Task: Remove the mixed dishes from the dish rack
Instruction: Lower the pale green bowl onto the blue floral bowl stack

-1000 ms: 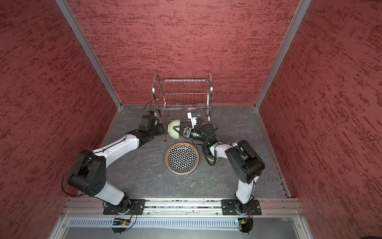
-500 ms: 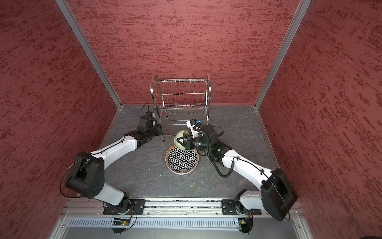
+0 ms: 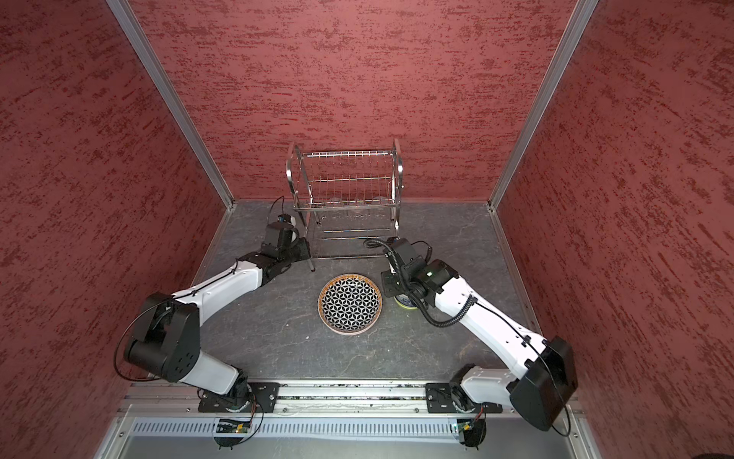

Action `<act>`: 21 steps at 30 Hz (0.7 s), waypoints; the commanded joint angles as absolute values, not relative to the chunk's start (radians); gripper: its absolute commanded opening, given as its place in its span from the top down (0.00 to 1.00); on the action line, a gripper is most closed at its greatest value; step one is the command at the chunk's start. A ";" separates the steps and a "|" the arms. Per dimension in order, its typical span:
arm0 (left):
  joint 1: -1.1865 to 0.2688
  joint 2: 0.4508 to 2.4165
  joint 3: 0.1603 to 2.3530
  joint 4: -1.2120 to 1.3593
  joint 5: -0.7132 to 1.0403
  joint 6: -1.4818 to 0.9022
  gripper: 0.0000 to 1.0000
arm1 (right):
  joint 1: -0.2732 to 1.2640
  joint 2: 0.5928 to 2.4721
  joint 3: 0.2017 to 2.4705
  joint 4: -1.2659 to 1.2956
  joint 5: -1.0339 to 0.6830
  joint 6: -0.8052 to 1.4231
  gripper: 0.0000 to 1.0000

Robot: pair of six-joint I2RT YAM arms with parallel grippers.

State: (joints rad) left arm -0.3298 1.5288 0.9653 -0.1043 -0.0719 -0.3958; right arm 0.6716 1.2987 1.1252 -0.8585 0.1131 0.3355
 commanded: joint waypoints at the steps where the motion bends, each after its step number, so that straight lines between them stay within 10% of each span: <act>1: -0.308 1.504 0.948 -0.104 -0.066 -0.489 0.87 | 0.672 1.323 1.181 -0.920 0.271 0.296 1.00; 21: -0.301 1.509 0.939 -0.089 -0.054 -0.491 0.87 | 0.670 1.488 1.166 -0.813 0.258 0.276 1.00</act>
State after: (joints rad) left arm -0.3244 1.5234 0.9592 -0.1024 -0.0635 -0.3958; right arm 0.6716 1.4792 1.1584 -0.8665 0.2325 0.2794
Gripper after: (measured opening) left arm 0.167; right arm 0.093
